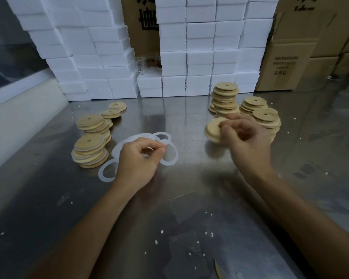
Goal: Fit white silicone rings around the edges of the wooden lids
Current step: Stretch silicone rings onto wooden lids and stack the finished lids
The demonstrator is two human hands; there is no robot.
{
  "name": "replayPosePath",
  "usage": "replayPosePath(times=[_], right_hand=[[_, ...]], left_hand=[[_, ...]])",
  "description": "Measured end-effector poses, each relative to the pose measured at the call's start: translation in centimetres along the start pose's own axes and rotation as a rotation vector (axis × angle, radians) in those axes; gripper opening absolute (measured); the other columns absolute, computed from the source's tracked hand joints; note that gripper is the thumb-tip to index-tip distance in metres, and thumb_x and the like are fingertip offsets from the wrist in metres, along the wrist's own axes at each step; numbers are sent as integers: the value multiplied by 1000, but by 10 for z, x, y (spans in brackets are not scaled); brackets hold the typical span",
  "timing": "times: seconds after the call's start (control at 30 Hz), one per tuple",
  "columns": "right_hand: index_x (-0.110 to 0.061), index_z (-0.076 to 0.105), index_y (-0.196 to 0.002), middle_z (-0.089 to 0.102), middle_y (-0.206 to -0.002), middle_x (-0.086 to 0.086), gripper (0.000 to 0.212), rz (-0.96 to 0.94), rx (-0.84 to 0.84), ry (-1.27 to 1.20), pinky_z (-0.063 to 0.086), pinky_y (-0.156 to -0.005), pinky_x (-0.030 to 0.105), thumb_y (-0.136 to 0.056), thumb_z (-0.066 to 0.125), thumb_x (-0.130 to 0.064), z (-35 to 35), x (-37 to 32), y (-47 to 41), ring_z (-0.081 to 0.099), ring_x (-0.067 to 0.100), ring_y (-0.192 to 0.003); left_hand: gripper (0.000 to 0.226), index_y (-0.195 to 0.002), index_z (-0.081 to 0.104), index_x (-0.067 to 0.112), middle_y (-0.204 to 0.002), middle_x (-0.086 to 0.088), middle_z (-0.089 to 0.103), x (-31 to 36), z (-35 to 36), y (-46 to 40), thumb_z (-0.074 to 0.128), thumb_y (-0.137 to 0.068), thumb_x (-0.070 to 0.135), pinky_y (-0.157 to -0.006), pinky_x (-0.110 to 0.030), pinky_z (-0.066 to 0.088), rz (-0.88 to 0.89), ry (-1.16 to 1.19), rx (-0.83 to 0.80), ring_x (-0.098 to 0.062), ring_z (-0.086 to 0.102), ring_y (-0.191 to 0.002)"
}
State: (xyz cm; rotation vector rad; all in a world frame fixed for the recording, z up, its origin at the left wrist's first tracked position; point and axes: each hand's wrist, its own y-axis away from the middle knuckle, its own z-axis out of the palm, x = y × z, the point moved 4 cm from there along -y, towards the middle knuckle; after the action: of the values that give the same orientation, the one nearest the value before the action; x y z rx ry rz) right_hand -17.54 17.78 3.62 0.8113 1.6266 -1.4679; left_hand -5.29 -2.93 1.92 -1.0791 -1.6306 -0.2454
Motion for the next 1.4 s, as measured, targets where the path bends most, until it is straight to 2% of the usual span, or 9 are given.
replayPosePath(times=[0.07,0.17,0.3,0.4,0.53,0.7,1.0,1.23,1.4], right_hand=[[-18,71,-90,60,-122,1,14,-49,-74,145,53,-88,26,-87,70,-4,7,1,5,62,11,-108],[-22,69,-103,67,-110,-7,19,-27,-151,164,57,-88,38,-89,70,-9,14,8,10,66,14,-102],[-32,71,-90,71,-95,-14,25,21,-215,152,54,-80,20,-89,69,-7,15,13,12,67,4,-91],[-27,76,-90,74,-97,-10,24,175,-284,37,57,-82,22,-92,65,-6,19,17,16,68,5,-96],[-16,79,-92,75,-101,2,19,314,-406,-178,55,-93,42,-95,62,-22,32,10,27,69,22,-102],[-14,76,-92,75,-86,-2,7,113,-421,-2,56,-74,23,-86,75,-17,42,3,37,70,12,-82],[-11,73,-85,74,-81,5,11,122,-452,-26,55,-65,24,-81,78,-21,43,7,37,66,11,-71],[2,71,-84,75,-79,11,25,135,-386,-51,56,-64,28,-81,75,-23,40,5,35,69,19,-69],[-1,69,-87,75,-82,7,18,127,-395,-7,59,-72,31,-87,72,-19,41,5,35,73,20,-78]], left_hand=[[22,-84,70,28,-81,10,71,-1,1,0,73,-83,6,-59,-25,54,-21,84,-13,-7,66,-73],[22,-95,72,20,-84,-2,72,0,3,0,73,-80,3,-58,-24,54,-188,505,-143,-13,67,-70],[16,-84,78,17,-82,-3,72,5,5,1,75,-70,13,-66,-29,57,-268,819,-393,-14,68,-74],[10,-81,78,15,-77,-4,70,6,8,2,70,-75,16,-68,-31,56,-258,778,-405,-15,66,-74],[17,-87,71,5,-88,-13,68,1,12,4,69,-76,18,-69,-31,54,-311,642,-274,-24,64,-85],[8,-92,66,0,-103,-19,71,2,18,9,64,-89,7,-65,-33,59,-364,553,-231,-31,70,-95],[8,-94,63,-3,-96,-19,74,3,28,13,62,-92,5,-66,-39,60,-418,572,-268,-33,73,-87],[4,-87,66,-2,-93,-21,73,-3,27,12,66,-88,2,-72,-41,61,-407,535,-162,-31,74,-85],[3,-82,70,4,-89,-13,74,-6,22,9,73,-84,3,-72,-37,61,-295,427,-59,-25,74,-84]])
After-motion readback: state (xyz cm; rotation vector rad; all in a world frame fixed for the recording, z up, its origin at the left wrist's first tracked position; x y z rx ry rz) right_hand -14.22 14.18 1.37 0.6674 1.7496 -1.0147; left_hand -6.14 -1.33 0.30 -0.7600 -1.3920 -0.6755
